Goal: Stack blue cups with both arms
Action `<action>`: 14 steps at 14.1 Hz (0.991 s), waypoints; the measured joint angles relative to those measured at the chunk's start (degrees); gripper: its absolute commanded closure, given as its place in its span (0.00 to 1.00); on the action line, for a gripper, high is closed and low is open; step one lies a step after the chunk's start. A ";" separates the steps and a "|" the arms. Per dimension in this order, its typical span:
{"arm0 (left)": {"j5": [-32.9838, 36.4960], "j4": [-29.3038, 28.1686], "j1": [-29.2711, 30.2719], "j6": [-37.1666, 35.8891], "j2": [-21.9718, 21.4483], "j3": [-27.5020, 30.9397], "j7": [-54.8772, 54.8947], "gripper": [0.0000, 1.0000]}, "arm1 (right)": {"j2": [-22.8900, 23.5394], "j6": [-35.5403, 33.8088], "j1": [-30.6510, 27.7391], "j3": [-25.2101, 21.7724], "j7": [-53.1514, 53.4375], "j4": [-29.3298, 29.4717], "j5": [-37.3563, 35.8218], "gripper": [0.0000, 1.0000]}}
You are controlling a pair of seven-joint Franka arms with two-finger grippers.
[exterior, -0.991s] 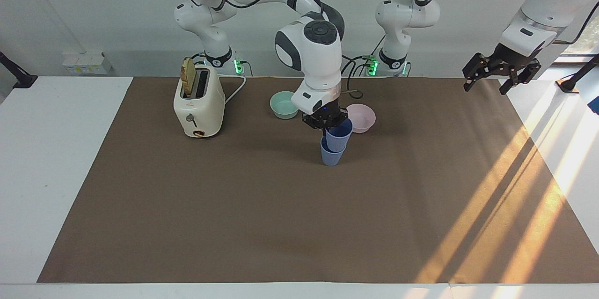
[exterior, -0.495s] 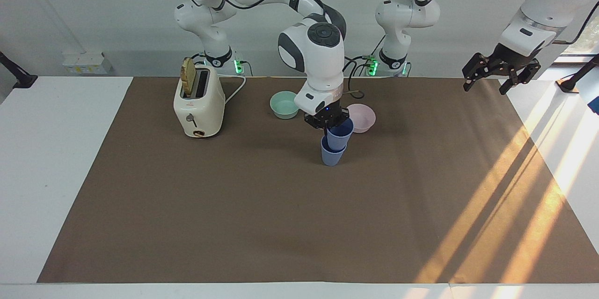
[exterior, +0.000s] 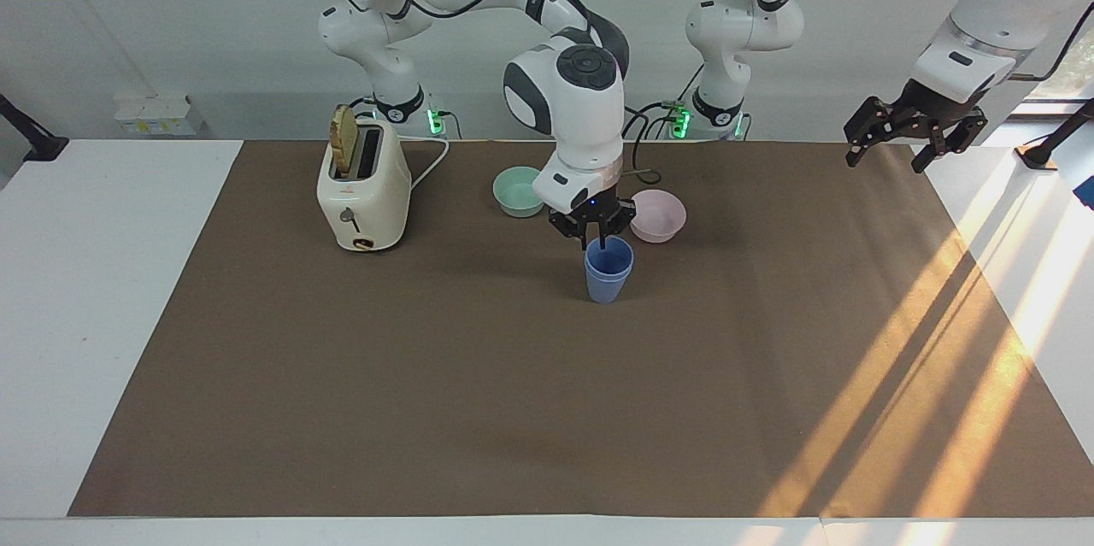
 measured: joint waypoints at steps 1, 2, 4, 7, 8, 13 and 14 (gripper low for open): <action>0.00 0.00 0.00 0.00 0.00 0.00 -0.01 0.00 | -0.02 0.00 -0.02 -0.07 0.00 0.05 -0.14 0.00; 0.00 0.00 0.00 0.00 0.00 0.01 -0.04 0.00 | -0.16 -0.01 -0.14 -0.46 0.00 0.21 -0.26 0.00; 0.00 0.00 0.00 0.00 0.00 0.03 -0.08 0.00 | -1.58 -0.95 -2.27 -0.89 -1.09 0.70 -0.29 0.00; 0.00 0.00 0.00 0.00 0.00 0.03 -0.10 0.00 | -6.58 -9.06 -8.90 -0.80 -8.36 2.17 -0.28 0.00; 0.00 0.00 0.00 0.00 0.00 0.03 -0.11 0.00 | -8.12 -11.79 -11.06 -0.74 -10.89 2.86 -0.27 0.00; 0.00 0.00 0.00 0.00 0.00 0.03 -0.13 0.00 | -15.10 -18.98 -21.54 -0.82 -23.79 4.23 -0.27 0.00; 0.00 0.00 0.00 0.00 0.00 0.03 -0.14 0.00 | -16.33 -19.37 -23.39 -0.86 -25.36 4.26 -0.27 0.00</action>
